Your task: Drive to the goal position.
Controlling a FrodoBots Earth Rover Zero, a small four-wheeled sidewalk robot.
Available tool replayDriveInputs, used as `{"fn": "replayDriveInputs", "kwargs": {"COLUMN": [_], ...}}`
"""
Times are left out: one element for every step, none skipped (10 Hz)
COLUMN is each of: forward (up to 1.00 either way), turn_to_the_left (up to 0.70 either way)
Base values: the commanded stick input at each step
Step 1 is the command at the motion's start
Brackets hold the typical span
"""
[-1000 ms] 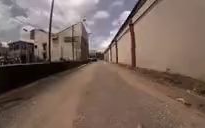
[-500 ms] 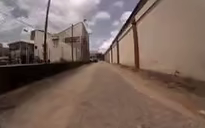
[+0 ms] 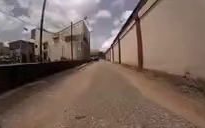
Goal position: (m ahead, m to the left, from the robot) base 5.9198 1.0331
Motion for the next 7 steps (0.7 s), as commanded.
{"fn": "replayDriveInputs", "kwargs": {"forward": [0.85,0.85,0.85,0.85,0.85,0.85,0.85], "turn_to_the_left": [0.00,0.00,0.00,0.00,0.00,0.00,0.00]}}
